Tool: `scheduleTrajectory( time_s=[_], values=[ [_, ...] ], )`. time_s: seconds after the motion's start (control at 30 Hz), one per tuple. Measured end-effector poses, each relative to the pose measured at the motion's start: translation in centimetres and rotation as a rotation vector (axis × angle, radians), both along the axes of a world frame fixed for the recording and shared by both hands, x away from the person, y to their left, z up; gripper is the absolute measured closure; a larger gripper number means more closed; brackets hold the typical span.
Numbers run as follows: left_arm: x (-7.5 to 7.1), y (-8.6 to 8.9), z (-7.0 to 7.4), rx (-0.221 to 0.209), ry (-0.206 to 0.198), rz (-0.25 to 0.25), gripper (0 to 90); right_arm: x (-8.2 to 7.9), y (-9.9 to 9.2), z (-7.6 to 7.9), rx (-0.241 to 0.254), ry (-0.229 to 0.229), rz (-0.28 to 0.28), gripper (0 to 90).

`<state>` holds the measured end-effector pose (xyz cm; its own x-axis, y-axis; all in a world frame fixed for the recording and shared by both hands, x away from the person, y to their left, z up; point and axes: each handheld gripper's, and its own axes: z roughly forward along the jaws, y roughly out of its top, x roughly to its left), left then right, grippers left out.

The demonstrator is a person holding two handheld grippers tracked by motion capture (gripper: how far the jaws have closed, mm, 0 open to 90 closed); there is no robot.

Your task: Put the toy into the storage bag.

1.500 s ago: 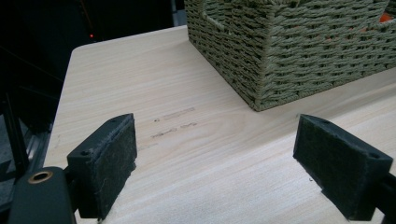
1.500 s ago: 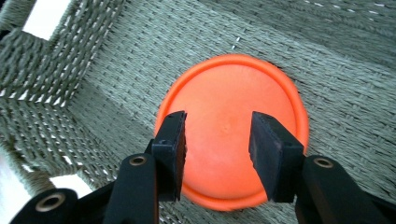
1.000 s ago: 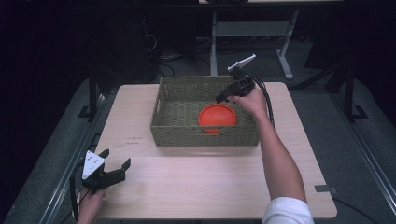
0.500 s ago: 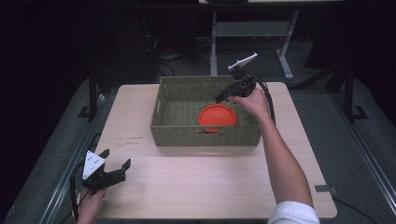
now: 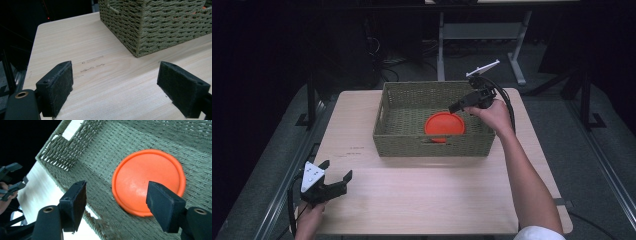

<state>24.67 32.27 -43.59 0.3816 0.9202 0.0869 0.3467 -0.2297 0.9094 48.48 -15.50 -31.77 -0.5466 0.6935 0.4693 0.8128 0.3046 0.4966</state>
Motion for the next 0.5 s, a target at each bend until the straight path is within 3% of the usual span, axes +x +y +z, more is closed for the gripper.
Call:
scheduleTrajectory(
  time_s=[0.5],
  values=[
    [0.0,-0.2,0.0,0.004,0.001,-0.006,12.6,-2.2,-1.8,0.7,0.029,-0.020,0.008,29.3]
  ],
)
